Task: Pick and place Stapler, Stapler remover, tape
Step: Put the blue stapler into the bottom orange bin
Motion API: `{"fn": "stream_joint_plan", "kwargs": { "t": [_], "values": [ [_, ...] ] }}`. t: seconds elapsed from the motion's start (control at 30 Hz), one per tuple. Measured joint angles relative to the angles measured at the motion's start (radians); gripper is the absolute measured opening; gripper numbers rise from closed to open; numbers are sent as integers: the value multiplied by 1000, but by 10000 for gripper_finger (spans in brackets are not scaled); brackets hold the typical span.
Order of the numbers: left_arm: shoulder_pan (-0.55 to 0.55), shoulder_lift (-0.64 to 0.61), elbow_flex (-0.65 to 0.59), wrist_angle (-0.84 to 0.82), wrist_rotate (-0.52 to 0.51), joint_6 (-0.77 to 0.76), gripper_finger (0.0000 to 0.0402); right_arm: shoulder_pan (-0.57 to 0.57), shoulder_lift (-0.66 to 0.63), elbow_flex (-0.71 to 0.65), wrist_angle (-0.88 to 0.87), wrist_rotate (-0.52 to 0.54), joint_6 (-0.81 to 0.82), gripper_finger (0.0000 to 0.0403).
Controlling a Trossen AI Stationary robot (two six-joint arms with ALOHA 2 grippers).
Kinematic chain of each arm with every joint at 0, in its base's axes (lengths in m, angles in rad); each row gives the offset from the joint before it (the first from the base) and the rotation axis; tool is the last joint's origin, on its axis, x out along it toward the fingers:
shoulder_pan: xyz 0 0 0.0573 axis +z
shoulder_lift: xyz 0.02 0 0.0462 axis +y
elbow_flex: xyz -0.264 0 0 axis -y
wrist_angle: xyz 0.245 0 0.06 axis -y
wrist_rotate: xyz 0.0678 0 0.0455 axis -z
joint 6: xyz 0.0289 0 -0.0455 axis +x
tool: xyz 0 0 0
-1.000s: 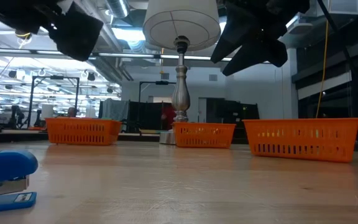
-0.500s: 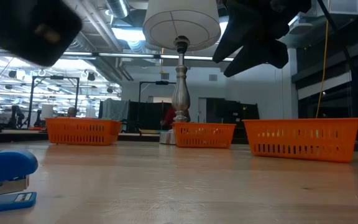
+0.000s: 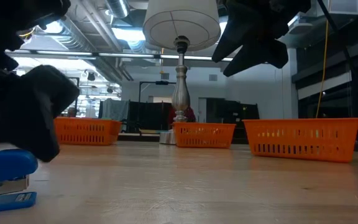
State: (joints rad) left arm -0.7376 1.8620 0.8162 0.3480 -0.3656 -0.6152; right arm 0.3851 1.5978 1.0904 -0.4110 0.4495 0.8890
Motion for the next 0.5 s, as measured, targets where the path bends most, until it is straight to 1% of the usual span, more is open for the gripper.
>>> {"fn": "stream_joint_plan", "kwargs": {
  "t": [0.07, 0.2, 0.33, 0.5],
  "values": [
    [0, 5, 0, 5, 13, 0, 229, 0, 0, 0, 0, 0, 0, 210],
    [0, 5, 0, 27, -4, 20, 230, 0, 0, 0, 0, 2, 0, 210],
    [0, 5, 0, 17, -2, 28, 230, 0, 0, 0, 0, 2, -3, 210],
    [0, 5, 0, -3, -4, 78, 231, 0, 0, 0, 0, 2, -3, 210]
  ]
}}
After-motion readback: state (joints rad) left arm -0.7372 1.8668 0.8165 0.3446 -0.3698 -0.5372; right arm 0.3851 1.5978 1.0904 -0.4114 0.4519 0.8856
